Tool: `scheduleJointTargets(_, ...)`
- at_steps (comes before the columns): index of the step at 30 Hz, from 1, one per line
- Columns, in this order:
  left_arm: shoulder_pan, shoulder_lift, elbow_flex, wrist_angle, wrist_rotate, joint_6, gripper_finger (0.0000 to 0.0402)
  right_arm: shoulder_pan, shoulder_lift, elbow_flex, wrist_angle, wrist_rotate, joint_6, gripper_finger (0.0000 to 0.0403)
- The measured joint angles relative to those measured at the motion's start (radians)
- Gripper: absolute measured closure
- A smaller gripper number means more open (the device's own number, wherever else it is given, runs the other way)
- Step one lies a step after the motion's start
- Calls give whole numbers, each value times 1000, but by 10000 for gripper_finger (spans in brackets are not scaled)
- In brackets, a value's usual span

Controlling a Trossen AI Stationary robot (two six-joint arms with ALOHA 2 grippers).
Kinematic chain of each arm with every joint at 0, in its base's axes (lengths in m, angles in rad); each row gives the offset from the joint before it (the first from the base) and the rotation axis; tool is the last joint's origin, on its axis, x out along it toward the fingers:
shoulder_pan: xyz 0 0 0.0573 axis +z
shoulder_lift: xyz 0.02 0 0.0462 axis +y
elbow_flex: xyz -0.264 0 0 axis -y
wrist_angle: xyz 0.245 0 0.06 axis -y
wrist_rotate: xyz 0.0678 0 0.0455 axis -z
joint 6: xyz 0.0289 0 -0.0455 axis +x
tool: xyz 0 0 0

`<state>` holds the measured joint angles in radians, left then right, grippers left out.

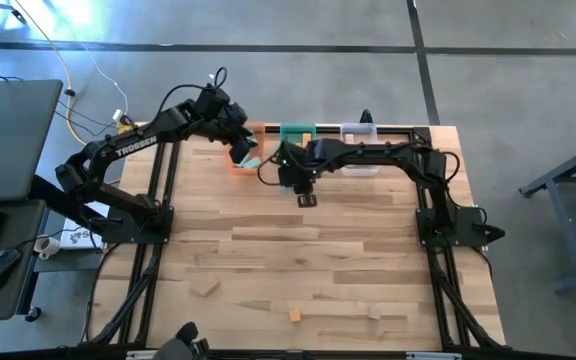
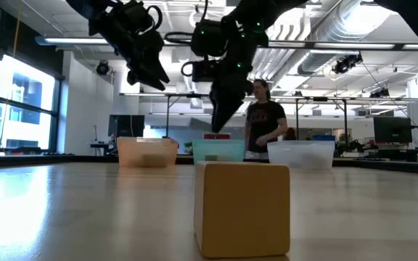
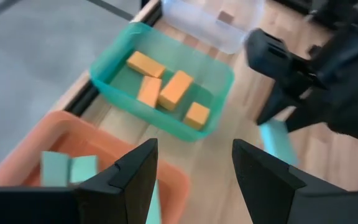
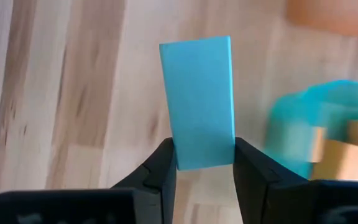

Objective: Sort & place blocks by color
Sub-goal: Put the light blue block into the orange bin

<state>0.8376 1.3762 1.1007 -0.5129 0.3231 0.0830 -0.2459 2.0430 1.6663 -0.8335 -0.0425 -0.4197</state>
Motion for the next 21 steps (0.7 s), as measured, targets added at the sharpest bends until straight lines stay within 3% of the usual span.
scheduleJointTargets(5, 28, 0, 0, 0, 75, -24, 206, -17, -1, 60, -13, 9, 46, 307)
scheduleJointTargets(17, 99, 0, 0, 2, 125, -475, 206, -23, -1, 197, 1, 209, 62, 307)
scheduleJointTargets(21, 98, 0, 0, 9, 172, -538, 206, -23, -2, 202, 52, 250, 70, 307)
